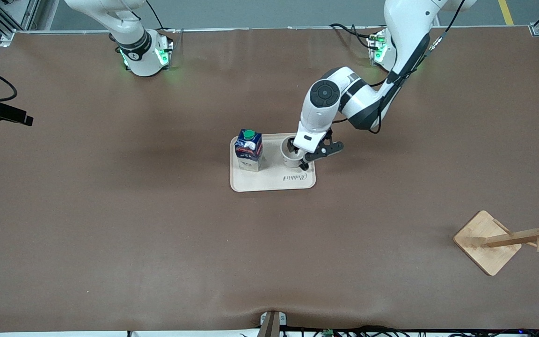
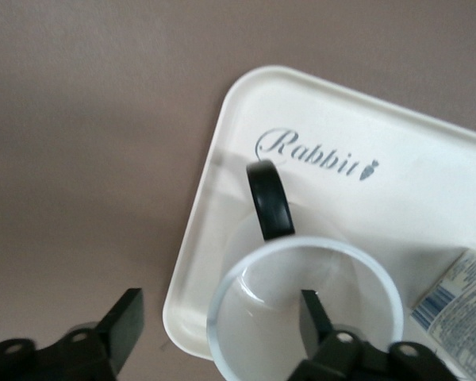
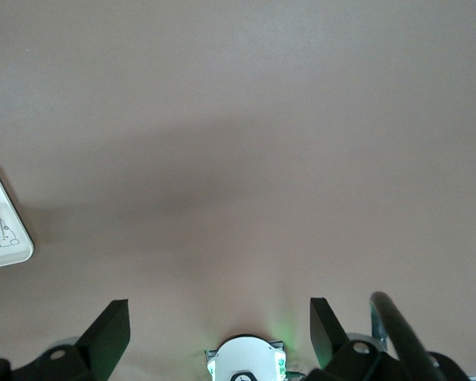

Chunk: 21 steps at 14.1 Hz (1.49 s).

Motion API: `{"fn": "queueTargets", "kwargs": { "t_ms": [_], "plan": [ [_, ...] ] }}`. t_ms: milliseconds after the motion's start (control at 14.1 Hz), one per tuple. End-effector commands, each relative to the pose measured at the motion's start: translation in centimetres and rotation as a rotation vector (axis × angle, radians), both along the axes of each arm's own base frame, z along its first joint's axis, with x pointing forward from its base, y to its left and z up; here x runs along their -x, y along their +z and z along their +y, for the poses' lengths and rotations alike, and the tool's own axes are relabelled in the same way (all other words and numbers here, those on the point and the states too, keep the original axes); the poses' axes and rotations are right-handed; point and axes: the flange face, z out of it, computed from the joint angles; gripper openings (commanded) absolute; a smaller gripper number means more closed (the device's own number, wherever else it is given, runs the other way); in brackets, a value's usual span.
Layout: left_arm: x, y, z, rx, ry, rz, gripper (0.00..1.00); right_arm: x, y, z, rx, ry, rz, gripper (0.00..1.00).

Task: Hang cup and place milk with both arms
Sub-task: 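Reach the left gripper to the white mug's black handle on the tray, then grasp the mug handle with the left gripper while the right gripper reaches out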

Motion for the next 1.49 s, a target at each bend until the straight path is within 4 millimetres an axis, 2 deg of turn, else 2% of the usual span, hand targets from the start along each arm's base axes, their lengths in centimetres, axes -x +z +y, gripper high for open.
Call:
{"fn": "queueTargets", "kwargs": {
  "t_ms": [0, 71, 142, 212, 354, 496, 566, 637, 708, 850, 991, 1062, 1133, 1274, 1416],
  "plan": [
    [0.7, -1.7, -0.7, -0.021, 0.008, 0.019, 0.66, -0.9, 0.3, -0.6, -0.001, -0.014, -0.05, 1.0],
    [0.7, -2.2, -0.7, -0.022, 0.009, 0.025, 0.58, -1.3, 0.1, -1.2, 0.003, -0.023, -0.075, 1.0],
    [0.6, -2.4, -0.8, -0.02, 0.007, 0.024, 0.45, -1.8, -0.5, -2.7, 0.002, -0.048, -0.08, 1.0],
    [0.6, -2.8, -0.8, -0.022, 0.004, 0.029, 0.3, -2.3, -1.4, -2.7, -0.006, -0.049, -0.073, 1.0],
    [0.2, -3.2, -1.1, -0.019, 0.001, 0.028, 0.0, -2.7, -1.8, -1.6, -0.005, -0.037, -0.066, 1.0],
    [-1.2, -1.9, -0.2, -0.016, 0.012, 0.004, 0.0, -2.7, -2.7, -0.4, -0.009, -0.019, -0.045, 1.0],
    [-2.1, -0.4, 0.3, -0.009, 0.022, -0.02, 0.0, -2.8, -3.8, 0.3, -0.012, -0.009, -0.022, 1.0],
    [-2.8, 0.8, 0.7, -0.004, 0.017, -0.037, 0.0, -3.7, -7.3, 1.8, -0.025, 0.012, 0.048, 1.0],
    [-3.6, 2.0, 1.4, -0.006, 0.015, -0.05, 0.0, -4.1, -8.9, 4.1, -0.028, 0.032, 0.075, 1.0],
    [-5.3, 4.8, 2.8, -0.022, 0.0, -0.069, 0.0, -4.0, -9.2, 7.5, 0.023, -0.083, 0.103, 1.0],
    [-7.0, 8.2, 4.7, -0.055, -0.022, -0.074, 0.0, -3.8, -9.4, 12.3, 0.082, -0.223, 0.112, 1.0],
    [-7.9, 10.1, 5.6, -0.068, -0.029, -0.079, 0.0, -3.8, -9.4, 15.8, 0.095, -0.213, 0.104, 1.0],
    [-8.8, 11.4, 6.9, -0.089, -0.039, -0.067, 0.0, -3.7, -10.0, 18.7, 0.101, -0.182, 0.091, 1.0],
    [-10.8, 14.2, 9.9, -0.117, -0.077, -0.049, 0.0, -3.3, -11.0, 22.0, 0.062, -0.165, 0.085, 1.0],
    [-12.6, 16.3, 13.4, -0.134, -0.121, -0.034, 0.0, -2.9, -12.1, 25.4, -0.073, -0.167, 0.139, 1.0]
  ]
}}
